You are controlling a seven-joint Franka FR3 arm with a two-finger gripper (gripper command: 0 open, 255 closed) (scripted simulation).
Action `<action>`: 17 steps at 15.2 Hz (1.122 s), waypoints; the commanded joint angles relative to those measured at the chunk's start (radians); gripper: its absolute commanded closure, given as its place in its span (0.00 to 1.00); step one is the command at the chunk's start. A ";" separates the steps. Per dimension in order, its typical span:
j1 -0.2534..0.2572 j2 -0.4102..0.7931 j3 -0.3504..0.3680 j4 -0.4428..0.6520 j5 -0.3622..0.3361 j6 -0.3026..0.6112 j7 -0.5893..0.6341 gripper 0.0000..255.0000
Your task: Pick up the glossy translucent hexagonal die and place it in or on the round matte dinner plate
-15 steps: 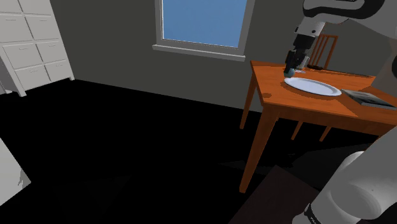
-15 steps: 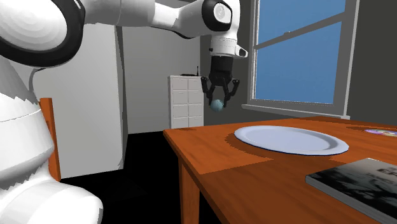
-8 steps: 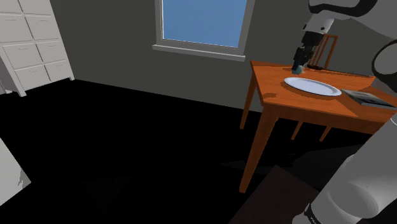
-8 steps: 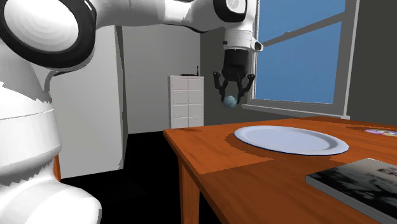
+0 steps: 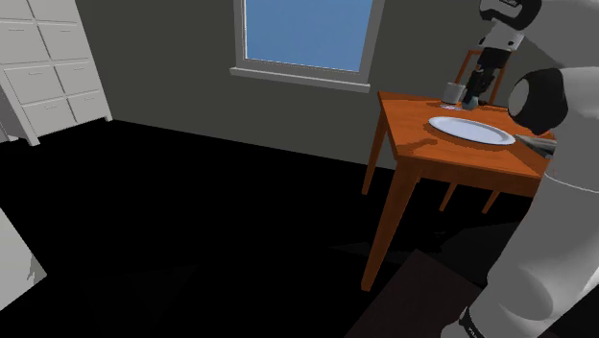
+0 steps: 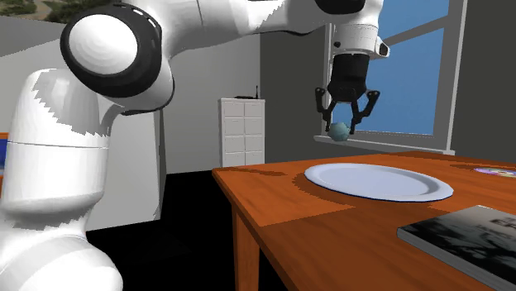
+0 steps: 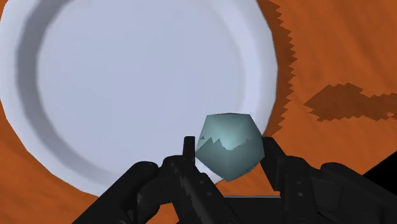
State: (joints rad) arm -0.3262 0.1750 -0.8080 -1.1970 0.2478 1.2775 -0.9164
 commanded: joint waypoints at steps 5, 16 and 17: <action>-0.274 0.251 -0.013 0.309 0.196 -0.130 -0.151 1.00; -0.104 0.113 -0.038 -0.049 0.076 0.108 -0.152 1.00; -0.095 0.105 -0.039 -0.073 0.069 0.125 -0.152 1.00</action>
State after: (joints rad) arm -0.4348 0.2940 -0.8455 -1.2387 0.3278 1.3810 -1.0694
